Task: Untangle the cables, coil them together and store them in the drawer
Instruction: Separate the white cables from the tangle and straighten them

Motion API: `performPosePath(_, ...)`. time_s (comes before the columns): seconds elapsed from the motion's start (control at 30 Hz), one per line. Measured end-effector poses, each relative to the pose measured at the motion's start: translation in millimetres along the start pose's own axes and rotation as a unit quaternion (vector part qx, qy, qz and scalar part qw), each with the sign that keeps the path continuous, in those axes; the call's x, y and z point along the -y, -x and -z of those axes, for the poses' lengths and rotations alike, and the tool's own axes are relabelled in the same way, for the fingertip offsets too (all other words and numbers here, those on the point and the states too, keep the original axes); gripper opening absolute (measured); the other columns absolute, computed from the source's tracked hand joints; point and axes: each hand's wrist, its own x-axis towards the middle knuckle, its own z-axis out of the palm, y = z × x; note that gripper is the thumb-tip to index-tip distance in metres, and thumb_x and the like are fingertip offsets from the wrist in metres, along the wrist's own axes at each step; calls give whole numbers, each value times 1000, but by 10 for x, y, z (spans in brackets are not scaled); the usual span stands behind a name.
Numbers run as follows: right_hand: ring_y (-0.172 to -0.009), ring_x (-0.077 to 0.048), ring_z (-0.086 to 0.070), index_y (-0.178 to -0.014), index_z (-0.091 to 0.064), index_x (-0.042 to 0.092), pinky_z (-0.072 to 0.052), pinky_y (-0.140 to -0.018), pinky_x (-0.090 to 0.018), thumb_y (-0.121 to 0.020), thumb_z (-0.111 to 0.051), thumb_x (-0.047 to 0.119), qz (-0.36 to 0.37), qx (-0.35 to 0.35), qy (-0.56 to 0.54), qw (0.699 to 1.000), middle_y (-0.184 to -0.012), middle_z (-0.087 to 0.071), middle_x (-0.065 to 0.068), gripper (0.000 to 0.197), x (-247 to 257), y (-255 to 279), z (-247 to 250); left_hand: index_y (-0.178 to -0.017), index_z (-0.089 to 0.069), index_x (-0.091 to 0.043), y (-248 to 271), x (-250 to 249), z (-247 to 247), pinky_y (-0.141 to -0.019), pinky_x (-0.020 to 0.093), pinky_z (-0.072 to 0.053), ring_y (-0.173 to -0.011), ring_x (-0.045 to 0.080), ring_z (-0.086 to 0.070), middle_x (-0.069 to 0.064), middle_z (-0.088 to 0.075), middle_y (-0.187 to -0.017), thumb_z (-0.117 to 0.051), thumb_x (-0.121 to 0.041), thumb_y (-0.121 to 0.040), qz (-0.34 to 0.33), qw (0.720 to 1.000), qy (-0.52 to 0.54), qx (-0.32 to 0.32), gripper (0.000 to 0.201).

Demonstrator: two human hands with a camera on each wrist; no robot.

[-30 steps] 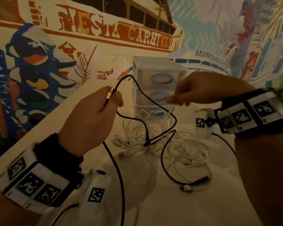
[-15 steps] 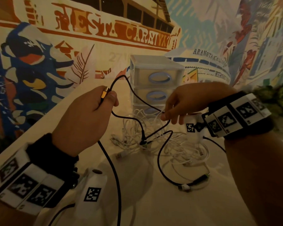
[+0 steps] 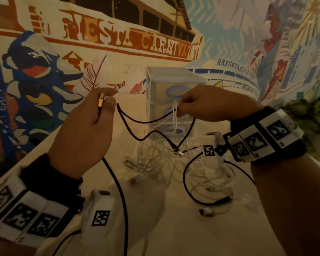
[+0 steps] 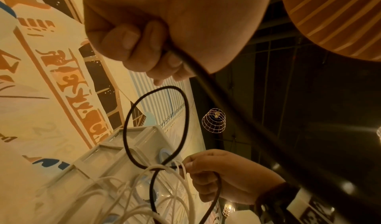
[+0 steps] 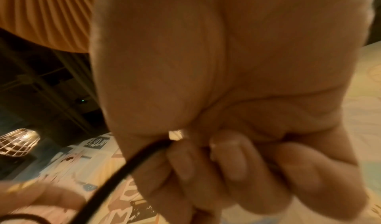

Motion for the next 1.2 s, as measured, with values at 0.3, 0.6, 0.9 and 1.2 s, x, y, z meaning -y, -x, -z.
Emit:
performPosePath(0.3, -61, 9, -53, -89, -79, 24, -32, -57, -16, -89, -69, 52, 100, -89, 37, 990, -63, -55, 17, 30, 175, 21, -99, -111, -57, -41, 114, -244, 37, -45, 19, -30, -58, 8, -52, -18, -55, -68, -31, -50, -100, -88, 986, -108, 88, 30)
performPosePath(0.6, -67, 1, -60, -92, -79, 31, -39, -55, -8, -92, -67, 44, 169, -76, 14, 983, -68, -70, 11, 18, 425, 120, -99, -140, -46, -45, 111, -171, 2, -59, 9, -39, -68, -6, -53, -12, -45, -52, -40, -45, -98, -108, 974, -149, 132, 42)
performPosePath(0.9, -81, 1, -68, -90, -80, 32, -54, -74, -20, -80, -79, 45, 221, -45, -26, 974, -76, -72, 21, 16, 459, 161, -83, -141, -45, -44, 109, -176, 9, -53, 9, -35, -63, -10, -52, -18, -47, -56, -41, -61, -93, -113, 966, -192, 130, 51)
performPosePath(1.2, -76, 7, -66, -91, -80, 35, -41, -68, -3, -84, -76, 44, 220, -5, -32, 975, -74, -71, 25, 12, 272, 177, 80, -106, -57, -38, 96, -115, 21, -48, 23, -28, -50, 9, -43, -5, -40, -53, -54, -39, -90, -57, 969, -218, 102, 15)
